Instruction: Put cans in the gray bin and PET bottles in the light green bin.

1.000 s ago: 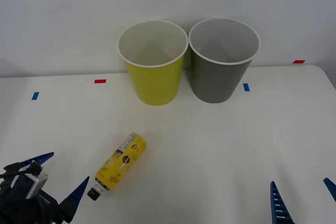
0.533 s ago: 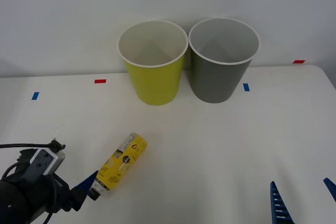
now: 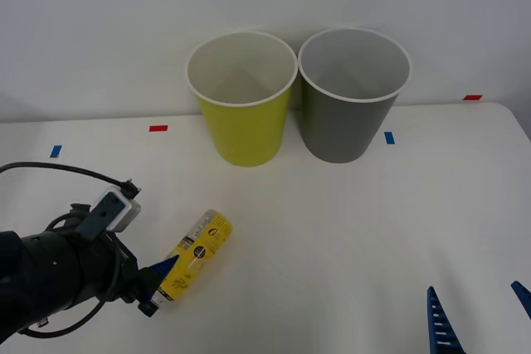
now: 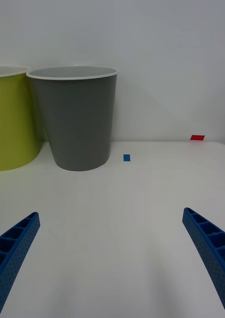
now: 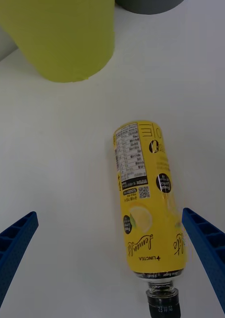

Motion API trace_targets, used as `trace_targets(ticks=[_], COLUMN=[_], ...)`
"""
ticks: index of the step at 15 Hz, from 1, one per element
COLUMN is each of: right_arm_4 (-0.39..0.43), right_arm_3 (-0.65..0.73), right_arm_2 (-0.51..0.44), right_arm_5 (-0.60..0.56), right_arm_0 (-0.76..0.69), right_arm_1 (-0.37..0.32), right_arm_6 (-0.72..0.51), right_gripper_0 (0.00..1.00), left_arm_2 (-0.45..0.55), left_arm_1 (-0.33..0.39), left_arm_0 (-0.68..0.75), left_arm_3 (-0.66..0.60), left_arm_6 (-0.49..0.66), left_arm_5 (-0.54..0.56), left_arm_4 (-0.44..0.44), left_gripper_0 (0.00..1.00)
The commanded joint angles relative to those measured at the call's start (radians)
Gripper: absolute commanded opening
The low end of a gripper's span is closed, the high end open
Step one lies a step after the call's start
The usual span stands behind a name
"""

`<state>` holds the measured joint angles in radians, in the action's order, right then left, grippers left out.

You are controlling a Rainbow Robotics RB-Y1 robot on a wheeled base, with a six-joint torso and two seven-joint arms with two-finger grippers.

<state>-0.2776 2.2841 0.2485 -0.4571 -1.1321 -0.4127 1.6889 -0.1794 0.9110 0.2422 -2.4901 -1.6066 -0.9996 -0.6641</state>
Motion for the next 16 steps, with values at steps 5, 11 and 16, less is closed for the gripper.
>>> trace_targets(ticks=[5,11,16], right_arm_4=[0.000,0.000,0.000], right_arm_3=[0.000,0.000,0.000], right_arm_2=[0.000,0.000,0.000], right_arm_5=[0.000,0.000,0.000], right_arm_0=[0.000,0.000,0.000], right_arm_1=[0.000,0.000,0.000], right_arm_6=[0.000,0.000,0.000], right_gripper_0=[1.00,1.00,1.00], left_arm_2=[-0.183,-0.308,-0.347], left_arm_1=[-0.004,-0.037,-0.103], left_arm_0=[-0.179,-0.288,-0.323], left_arm_3=[0.008,0.023,0.088], left_arm_6=[0.289,0.395,0.412], left_arm_5=[-0.186,-0.263,-0.249], left_arm_4=[0.129,0.205,0.241], left_gripper_0=[1.00,1.00,1.00])
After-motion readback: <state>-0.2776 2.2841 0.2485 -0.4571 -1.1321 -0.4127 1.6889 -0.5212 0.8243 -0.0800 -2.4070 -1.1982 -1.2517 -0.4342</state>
